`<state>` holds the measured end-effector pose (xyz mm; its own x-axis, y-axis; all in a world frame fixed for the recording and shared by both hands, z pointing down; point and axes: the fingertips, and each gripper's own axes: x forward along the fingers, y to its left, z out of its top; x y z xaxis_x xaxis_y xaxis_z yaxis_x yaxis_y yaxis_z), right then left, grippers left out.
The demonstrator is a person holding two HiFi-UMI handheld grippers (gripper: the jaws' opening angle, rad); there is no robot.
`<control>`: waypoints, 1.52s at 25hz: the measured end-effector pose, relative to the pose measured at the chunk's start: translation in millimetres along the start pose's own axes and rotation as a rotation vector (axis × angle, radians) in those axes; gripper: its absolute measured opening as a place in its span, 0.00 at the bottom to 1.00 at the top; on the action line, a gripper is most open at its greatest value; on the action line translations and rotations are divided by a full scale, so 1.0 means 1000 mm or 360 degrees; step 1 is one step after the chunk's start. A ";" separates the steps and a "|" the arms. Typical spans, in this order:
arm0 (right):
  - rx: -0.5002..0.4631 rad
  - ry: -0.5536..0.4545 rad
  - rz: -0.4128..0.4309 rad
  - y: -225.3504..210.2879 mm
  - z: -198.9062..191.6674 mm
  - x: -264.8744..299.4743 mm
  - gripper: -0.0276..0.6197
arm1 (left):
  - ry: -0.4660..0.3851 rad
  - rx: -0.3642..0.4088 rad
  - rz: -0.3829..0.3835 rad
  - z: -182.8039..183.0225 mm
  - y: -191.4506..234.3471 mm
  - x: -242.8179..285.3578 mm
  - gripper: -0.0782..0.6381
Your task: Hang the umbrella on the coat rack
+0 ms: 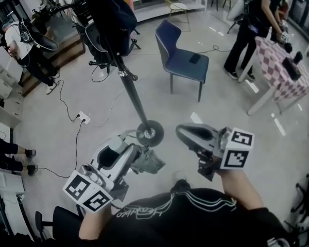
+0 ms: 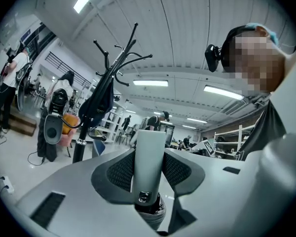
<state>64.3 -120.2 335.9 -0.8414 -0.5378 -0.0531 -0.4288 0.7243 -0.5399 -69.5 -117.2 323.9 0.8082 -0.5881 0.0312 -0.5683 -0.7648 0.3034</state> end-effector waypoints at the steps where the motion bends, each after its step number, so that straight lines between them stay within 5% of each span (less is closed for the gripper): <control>1: 0.0006 0.0015 0.0019 -0.008 0.003 0.002 0.06 | -0.0004 -0.0003 0.0018 0.001 0.003 0.007 0.33; 24: 0.0116 0.0186 0.0523 -0.091 0.047 0.038 0.07 | -0.0046 0.0138 0.0121 0.025 0.012 0.099 0.33; 27: 0.0245 0.0239 0.0658 -0.087 0.036 0.049 0.26 | -0.0036 0.0115 0.0086 0.026 0.014 0.098 0.33; 38: 0.0429 0.0365 0.0862 -0.096 0.009 0.092 0.32 | 0.0026 0.0125 -0.0085 0.028 0.024 0.105 0.33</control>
<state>31.2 -242.6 375.2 -0.9772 0.0009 -0.2124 0.1486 0.7174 -0.6807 -3.1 -204.7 307.4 0.8397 -0.5421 0.0326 -0.5342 -0.8137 0.2293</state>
